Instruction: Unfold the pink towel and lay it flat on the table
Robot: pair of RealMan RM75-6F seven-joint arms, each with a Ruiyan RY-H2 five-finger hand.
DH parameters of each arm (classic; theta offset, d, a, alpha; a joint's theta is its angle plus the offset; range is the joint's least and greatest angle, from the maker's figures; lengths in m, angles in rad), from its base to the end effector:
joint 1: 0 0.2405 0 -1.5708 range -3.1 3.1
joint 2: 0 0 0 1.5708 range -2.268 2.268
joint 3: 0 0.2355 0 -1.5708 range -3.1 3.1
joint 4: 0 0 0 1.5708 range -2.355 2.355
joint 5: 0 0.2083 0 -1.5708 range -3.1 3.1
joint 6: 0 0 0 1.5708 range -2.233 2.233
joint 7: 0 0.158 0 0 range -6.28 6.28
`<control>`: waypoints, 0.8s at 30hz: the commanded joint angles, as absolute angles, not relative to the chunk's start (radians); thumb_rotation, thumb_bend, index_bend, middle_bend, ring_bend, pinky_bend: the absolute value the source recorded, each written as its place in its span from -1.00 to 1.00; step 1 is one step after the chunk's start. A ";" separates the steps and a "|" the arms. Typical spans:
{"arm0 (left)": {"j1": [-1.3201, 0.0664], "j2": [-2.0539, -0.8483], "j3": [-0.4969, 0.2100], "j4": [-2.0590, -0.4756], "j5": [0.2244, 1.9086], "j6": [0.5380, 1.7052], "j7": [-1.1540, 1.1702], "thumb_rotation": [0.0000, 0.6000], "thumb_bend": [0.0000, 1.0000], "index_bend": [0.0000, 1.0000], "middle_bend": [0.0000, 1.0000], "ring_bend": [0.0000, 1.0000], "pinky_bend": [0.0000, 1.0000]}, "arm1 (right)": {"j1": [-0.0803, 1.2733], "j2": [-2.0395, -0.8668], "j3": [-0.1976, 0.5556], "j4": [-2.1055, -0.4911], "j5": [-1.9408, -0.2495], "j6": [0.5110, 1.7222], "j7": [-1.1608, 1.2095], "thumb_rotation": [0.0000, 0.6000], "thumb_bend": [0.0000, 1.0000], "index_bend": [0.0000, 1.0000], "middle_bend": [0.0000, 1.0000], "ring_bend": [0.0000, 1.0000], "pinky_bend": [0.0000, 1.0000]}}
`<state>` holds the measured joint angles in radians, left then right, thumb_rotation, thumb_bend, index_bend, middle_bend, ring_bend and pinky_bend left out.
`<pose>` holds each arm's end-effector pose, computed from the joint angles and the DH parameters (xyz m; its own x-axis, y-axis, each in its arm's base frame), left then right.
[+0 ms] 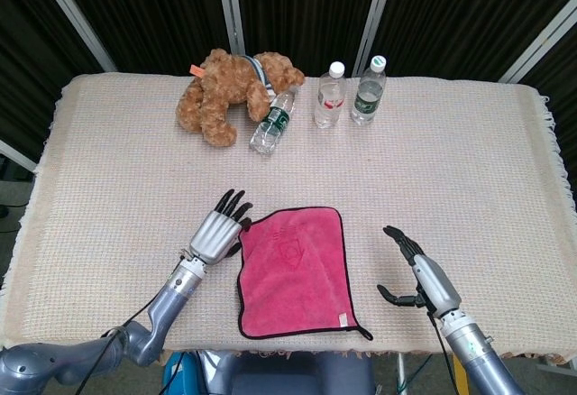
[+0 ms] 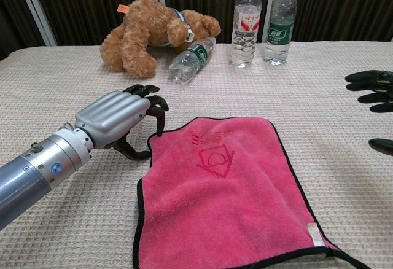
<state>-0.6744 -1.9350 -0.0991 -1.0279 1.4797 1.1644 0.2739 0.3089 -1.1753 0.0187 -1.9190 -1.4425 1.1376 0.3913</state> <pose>-0.1202 0.3087 -0.0931 0.5045 0.0304 0.8629 0.7418 -0.5268 -0.4151 -0.1911 -0.2155 0.0603 -0.2686 -0.4258 0.8640 -0.9510 -0.0251 -0.3081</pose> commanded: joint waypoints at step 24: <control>-0.669 -1.940 -0.081 -0.996 1.517 1.179 0.199 1.00 -0.14 0.05 -0.61 -1.00 -1.00 | 0.305 -1.180 0.012 -1.925 -1.450 1.134 0.383 1.00 -0.36 -1.00 -1.00 -1.00 -1.00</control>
